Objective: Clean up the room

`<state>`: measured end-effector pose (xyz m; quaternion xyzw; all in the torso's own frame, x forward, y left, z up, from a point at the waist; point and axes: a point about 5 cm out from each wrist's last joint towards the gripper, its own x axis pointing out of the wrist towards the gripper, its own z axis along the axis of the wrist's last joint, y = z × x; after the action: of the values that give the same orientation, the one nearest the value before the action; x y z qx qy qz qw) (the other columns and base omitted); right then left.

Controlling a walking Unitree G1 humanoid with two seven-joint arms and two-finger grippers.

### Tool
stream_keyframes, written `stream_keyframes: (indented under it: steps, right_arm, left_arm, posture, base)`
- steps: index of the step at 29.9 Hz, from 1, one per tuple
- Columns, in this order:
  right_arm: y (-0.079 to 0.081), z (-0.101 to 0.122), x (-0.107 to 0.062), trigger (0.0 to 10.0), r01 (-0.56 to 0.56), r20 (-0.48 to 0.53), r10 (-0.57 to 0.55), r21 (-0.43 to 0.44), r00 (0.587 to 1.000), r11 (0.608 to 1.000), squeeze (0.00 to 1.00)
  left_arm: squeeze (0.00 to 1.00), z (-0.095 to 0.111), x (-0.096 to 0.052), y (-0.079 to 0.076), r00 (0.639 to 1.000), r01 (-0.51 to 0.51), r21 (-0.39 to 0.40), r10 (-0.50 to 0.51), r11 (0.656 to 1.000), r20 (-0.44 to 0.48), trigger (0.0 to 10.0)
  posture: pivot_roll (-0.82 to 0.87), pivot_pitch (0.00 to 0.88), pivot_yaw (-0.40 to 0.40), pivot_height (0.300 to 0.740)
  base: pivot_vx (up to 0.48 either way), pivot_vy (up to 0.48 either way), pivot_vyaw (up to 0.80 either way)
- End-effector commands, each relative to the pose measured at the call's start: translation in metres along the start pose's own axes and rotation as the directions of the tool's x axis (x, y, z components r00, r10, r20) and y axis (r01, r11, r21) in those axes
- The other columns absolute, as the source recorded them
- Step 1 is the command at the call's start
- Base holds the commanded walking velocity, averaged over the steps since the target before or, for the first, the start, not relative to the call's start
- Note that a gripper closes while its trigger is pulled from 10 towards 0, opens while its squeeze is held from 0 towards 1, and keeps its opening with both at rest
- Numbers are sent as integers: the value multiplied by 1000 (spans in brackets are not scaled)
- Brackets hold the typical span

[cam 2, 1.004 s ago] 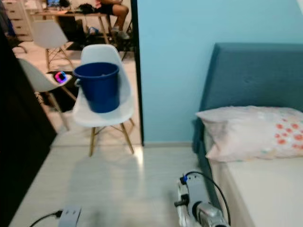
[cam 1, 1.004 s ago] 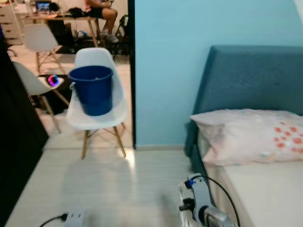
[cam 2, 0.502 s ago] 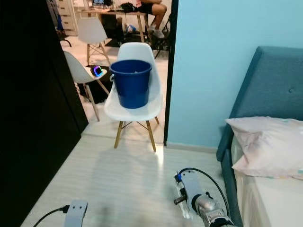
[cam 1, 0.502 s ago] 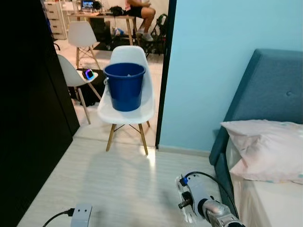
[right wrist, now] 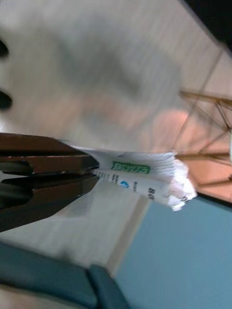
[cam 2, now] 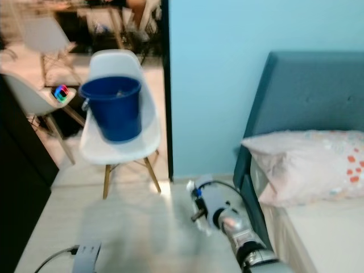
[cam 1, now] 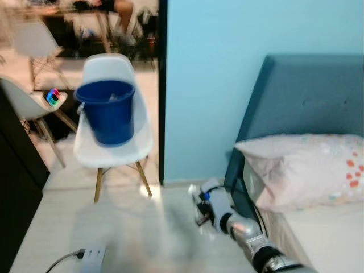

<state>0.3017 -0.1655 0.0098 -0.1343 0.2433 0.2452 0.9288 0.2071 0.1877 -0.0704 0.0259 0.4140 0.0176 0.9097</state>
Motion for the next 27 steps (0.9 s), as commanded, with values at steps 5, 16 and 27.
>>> stream_keyframes:
  steps: [5,16,27]
  right_arm:
    - [13,28,11,10000,-74,100,78,-47,992,996,0]
    - [33,76,16,10000,-353,284,362,-86,888,932,0]
    - [23,161,2,10000,-517,631,408,-12,660,856,0]
  left_arm:
    - [0,-13,-3,4,999,-10,-4,10,1000,-40,10000]
    - [0,-4,-1,-1,1000,-5,-4,5,1000,-7,10000]
    - [0,4,1,-8,1000,9,-12,-9,1000,24,10000]
  posture:
    - [-12,0,-35,740]
    - [-16,0,-31,740]
    - [-12,0,-35,740]
  base:
    - [480,0,800]
    - [480,0,291]
    - [480,0,0]
